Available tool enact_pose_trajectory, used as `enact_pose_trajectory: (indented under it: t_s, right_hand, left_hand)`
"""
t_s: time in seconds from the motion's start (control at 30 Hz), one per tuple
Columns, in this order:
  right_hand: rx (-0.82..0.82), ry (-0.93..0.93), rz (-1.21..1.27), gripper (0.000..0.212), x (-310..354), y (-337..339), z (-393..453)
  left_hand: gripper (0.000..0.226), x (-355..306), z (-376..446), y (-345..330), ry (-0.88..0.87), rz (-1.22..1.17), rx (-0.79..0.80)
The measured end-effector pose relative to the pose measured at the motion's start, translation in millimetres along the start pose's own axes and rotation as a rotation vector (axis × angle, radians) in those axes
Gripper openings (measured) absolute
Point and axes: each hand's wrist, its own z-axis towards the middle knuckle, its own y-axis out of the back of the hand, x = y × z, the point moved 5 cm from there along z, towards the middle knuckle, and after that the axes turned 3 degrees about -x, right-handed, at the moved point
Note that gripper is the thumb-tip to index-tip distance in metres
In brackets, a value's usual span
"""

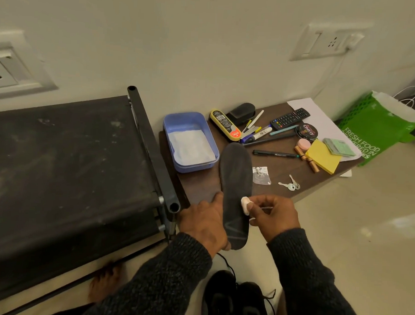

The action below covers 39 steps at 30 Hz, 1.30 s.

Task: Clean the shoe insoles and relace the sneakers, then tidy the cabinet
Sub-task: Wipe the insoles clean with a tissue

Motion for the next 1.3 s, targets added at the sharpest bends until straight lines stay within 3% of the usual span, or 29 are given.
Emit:
enact_pose_trajectory:
  t_s: [0.13,0.27,0.43,0.53,0.7,0.83,1.0,1.2,1.3]
  right_hand:
    - [-0.029,0.040,-0.069,0.007,3,3,3]
    - [-0.043,0.141,-0.259,0.012,4,-2,4]
    - [0.007,0.311,-0.461,0.029,8,-12,3]
    - [0.039,0.349,-0.524,0.024,9,-13,5]
    - [-0.054,0.279,-0.292,0.020,10,-1,9]
    - [-0.057,0.267,-0.315,0.016,11,-3,9]
    - [-0.069,0.315,-0.396,0.017,9,-9,12]
    - [-0.078,0.477,-0.509,0.018,13,-18,15]
    - [-0.079,0.488,-0.542,0.017,13,-17,22]
  left_hand:
    - [0.115,0,-1,4,0.015,-0.006,-0.007]
    - [0.129,-4,-5,1,0.014,0.023,0.049]
    - [0.132,-17,-12,-7,-0.017,0.092,0.008]
    - [0.119,-20,-13,-7,-0.020,0.110,-0.043]
    - [0.083,-17,-12,6,-0.038,0.118,-0.175]
    - [0.072,-14,-13,14,-0.019,0.091,-0.222]
    - [0.073,-17,-17,12,0.011,0.101,-0.180]
    - [0.072,-23,-40,-14,-0.036,0.220,0.027]
    - [0.073,-20,-43,-14,-0.054,0.243,0.024]
